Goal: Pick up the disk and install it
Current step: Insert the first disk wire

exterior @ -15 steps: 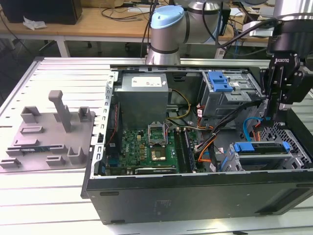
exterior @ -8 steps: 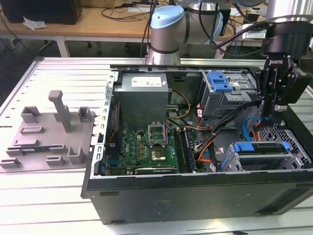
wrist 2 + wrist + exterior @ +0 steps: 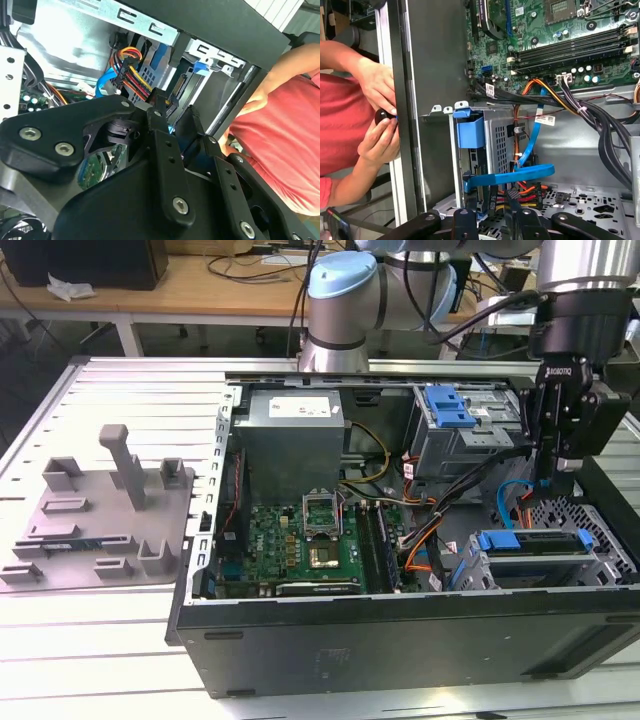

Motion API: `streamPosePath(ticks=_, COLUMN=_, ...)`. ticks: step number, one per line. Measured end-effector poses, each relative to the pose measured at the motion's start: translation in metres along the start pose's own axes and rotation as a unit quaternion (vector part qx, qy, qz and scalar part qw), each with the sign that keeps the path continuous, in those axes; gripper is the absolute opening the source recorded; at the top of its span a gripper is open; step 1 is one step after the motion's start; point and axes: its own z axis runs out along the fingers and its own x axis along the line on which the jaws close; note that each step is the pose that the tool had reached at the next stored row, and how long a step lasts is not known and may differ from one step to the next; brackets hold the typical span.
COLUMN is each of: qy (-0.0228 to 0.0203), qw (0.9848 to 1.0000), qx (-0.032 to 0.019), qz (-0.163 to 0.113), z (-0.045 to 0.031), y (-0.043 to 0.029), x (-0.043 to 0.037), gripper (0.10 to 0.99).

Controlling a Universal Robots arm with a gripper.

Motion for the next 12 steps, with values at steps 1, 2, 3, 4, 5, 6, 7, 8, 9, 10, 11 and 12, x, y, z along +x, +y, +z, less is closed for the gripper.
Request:
streamPosePath(ticks=1, qy=0.0016, qw=1.0000, qx=0.0011, qz=0.001, z=0.0003, y=0.0010, x=-0.0001, gripper=0.353)
streamPosePath(ticks=2, qy=0.0032, qw=1.0000, qx=0.0017, qz=0.001, z=0.0004, y=0.0017, x=-0.0002, gripper=0.353)
streamPosePath(ticks=3, qy=0.0059, qw=1.0000, qx=0.0024, qz=0.001, z=0.0006, y=0.0027, x=-0.0003, gripper=0.353)
streamPosePath(ticks=4, qy=0.0078, qw=1.0000, qx=0.0030, qz=0.002, z=0.0006, y=0.0032, x=-0.0005, gripper=0.353)
streamPosePath(ticks=5, qy=0.0095, qw=0.9999, qx=0.0038, qz=0.002, z=0.0004, y=0.0033, x=-0.0011, gripper=0.353)
streamPosePath(ticks=6, qy=0.0104, qw=0.9999, qx=0.0045, qz=0.002, z=0.0003, y=0.0034, x=-0.0017, gripper=0.353)
streamPosePath(ticks=7, qy=0.0112, qw=0.9999, qx=0.0051, qz=0.003, z=0.0002, y=0.0035, x=-0.0022, gripper=0.353)
streamPosePath(ticks=8, qy=0.0116, qw=0.9999, qx=0.0058, qz=0.003, z=0.0000, y=0.0036, x=-0.0026, gripper=0.353)
streamPosePath(ticks=9, qy=0.0118, qw=0.9999, qx=0.0060, qz=0.003, z=-0.0002, y=0.0037, x=-0.0029, gripper=0.353)
streamPosePath(ticks=10, qy=0.0118, qw=0.9999, qx=0.0060, qz=0.003, z=-0.0003, y=0.0037, x=-0.0030, gripper=0.353)
streamPosePath(ticks=11, qy=0.0118, qw=0.9999, qx=0.0060, qz=0.003, z=-0.0004, y=0.0037, x=-0.0032, gripper=0.353)
streamPosePath(ticks=12, qy=0.0118, qw=0.9999, qx=0.0060, qz=0.003, z=-0.0005, y=0.0038, x=-0.0034, gripper=0.353)
